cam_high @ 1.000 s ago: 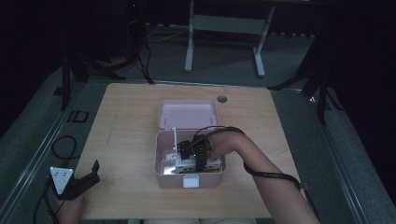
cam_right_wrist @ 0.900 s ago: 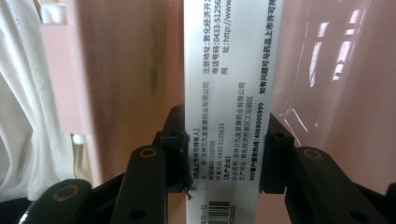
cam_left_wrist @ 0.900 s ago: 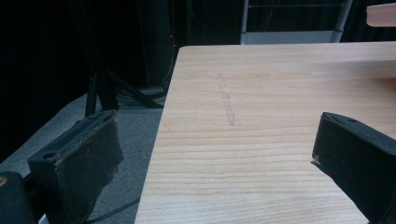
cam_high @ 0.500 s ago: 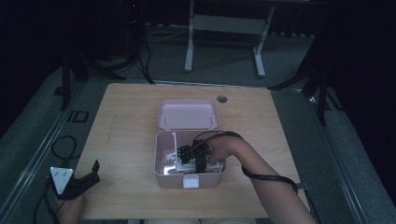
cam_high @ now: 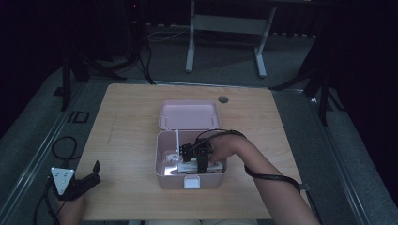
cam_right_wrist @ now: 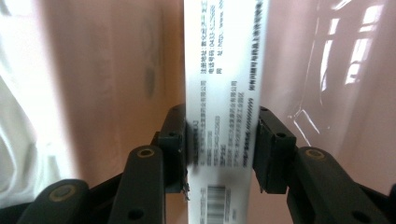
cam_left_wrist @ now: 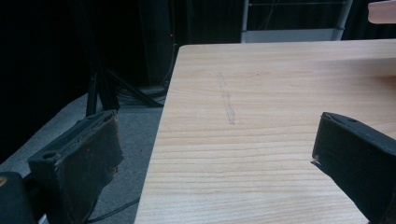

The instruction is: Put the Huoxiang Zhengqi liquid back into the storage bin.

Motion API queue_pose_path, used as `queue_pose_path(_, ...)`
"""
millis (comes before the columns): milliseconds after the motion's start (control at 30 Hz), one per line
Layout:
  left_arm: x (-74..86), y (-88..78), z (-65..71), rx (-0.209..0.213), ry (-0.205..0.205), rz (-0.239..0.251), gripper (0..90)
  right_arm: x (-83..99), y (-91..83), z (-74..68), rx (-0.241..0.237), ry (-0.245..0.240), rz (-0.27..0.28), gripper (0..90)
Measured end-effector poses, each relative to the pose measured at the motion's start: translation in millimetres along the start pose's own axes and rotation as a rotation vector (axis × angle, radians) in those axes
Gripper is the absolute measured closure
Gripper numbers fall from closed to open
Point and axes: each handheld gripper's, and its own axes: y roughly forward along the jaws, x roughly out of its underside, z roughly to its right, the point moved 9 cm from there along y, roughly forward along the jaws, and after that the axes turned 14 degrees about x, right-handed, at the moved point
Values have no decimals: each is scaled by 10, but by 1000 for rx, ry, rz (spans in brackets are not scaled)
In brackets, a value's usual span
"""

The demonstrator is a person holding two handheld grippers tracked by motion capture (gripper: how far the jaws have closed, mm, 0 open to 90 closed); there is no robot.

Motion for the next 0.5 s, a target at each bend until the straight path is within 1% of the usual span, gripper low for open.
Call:
queue_pose_path(100,0,0,-1,0,0,0,16,16,-136,46,12,15,21,603)
queue_pose_path(133,1,-1,-1,0,0,-1,16,16,-136,46,12,15,21,603)
queue_pose_path(300,0,2,0,0,-3,1,16,69,-298,120,25,43,52,601)
queue_pose_path(367,1,2,0,0,-1,-1,16,106,-378,159,39,56,60,590)
queue_pose_path(433,1,1,-1,-2,2,-2,16,128,-446,178,44,55,74,576)
queue_pose_path(500,1,2,0,-1,0,-1,16,158,-517,195,53,65,86,576)
